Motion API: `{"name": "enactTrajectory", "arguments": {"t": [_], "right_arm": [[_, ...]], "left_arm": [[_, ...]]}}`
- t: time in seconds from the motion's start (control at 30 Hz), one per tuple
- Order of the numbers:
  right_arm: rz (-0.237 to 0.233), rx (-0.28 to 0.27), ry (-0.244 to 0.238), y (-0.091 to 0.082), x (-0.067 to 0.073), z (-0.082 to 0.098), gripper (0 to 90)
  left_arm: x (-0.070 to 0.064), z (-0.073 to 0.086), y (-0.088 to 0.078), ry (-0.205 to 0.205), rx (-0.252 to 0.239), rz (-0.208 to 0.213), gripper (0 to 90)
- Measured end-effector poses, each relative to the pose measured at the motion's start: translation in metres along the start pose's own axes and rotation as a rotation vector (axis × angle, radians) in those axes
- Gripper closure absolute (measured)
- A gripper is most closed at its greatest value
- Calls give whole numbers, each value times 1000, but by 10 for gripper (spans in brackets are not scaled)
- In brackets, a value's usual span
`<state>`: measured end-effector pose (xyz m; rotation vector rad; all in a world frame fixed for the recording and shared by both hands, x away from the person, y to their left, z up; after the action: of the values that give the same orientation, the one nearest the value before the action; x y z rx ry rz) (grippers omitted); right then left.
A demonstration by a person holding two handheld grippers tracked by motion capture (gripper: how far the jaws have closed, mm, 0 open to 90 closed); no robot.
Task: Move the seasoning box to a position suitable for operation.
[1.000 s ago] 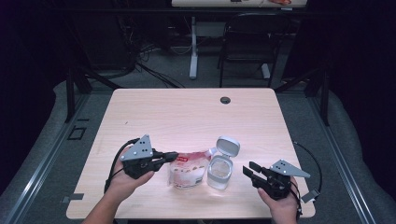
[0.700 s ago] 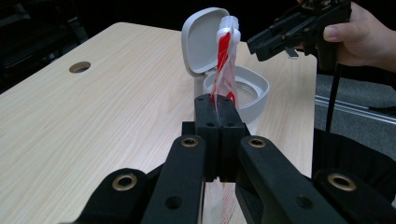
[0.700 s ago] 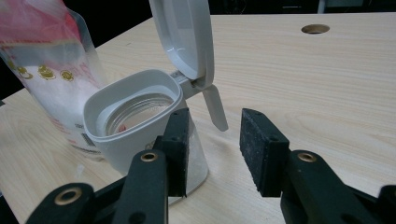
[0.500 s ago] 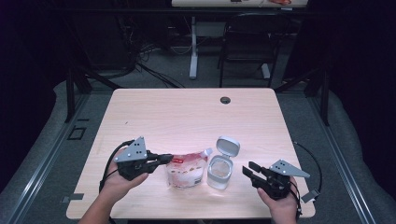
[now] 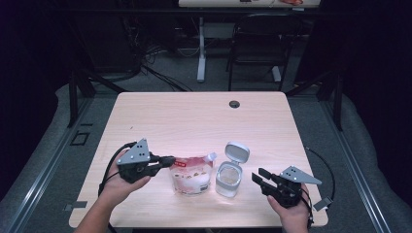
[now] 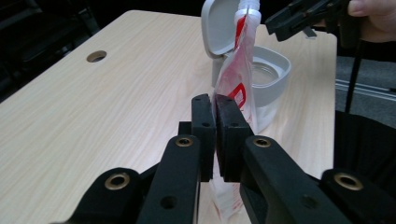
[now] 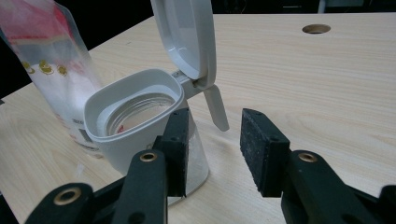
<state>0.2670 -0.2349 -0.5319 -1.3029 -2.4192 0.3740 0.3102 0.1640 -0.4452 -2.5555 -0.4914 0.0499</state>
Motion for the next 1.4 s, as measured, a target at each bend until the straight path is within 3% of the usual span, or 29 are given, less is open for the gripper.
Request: {"name": "enactTrajectory", "arguments": {"t": [0.37,0.63,1.0,1.4], "right_arm": [[-3,2,-3,0,0,0,627],[-2,4,-4,0,0,0,626],[-3,2,-1,0,0,0,621],[-5,7,-3,0,0,1,616]], "left_arm": [[3,-8,4,16,7,-2,849],[3,-2,1,-13,-10,5,789],[1,5,8,-38,5,9,705],[3,19,12,-96,7,8,642]]}}
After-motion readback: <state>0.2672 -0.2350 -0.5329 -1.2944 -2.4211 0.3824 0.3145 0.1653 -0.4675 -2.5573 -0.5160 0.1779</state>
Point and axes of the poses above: each handheld gripper's, and its own axes: y roughly forward along the jaws, z roughly out of its underside, x roughly to its left, the point moved 2 cm from there along y, roughly forward along the jaws, and after that the axes turned 2 degrees about z, right-handed, at the moved point
